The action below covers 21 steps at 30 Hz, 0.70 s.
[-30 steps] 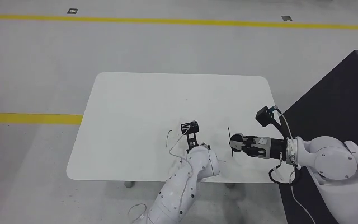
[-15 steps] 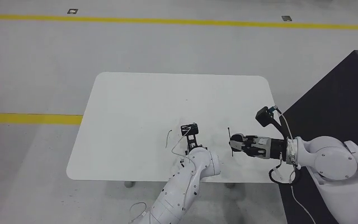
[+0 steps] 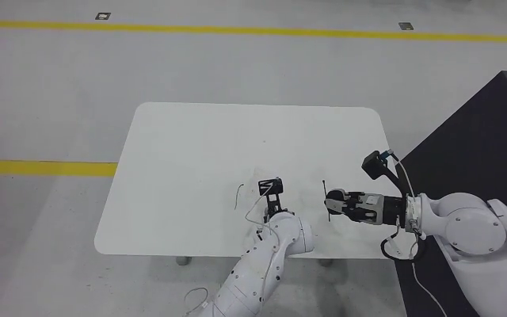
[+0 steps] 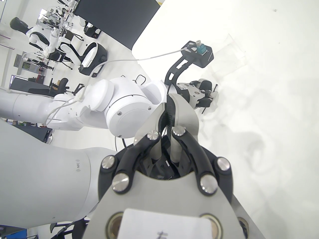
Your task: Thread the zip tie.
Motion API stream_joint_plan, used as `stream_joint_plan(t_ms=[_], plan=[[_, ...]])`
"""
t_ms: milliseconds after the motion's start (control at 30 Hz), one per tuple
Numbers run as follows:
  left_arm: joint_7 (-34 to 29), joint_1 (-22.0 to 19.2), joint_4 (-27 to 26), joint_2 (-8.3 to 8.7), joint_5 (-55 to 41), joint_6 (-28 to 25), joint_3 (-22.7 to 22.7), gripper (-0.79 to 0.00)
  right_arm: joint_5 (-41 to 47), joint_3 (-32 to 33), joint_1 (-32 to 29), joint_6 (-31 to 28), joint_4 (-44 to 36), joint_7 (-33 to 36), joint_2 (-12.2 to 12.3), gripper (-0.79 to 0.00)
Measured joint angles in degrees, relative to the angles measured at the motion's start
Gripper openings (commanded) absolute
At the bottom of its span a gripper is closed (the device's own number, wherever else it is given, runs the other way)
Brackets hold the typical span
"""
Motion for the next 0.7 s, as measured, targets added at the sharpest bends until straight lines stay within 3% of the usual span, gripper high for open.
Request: stream_joint_plan(t_ms=[200,700], plan=[[0.17,-0.12,-0.07,0.04,-0.38,0.16,-0.06,-0.520,0.00,0.00,0.00,0.00,0.00,0.00,0.00,-0.785],[0.00,-0.37,0.02,0.14,-0.84,-0.25,0.03,-0.570,0.00,0.00,0.00,0.00,0.00,0.00,0.00,-0.785]])
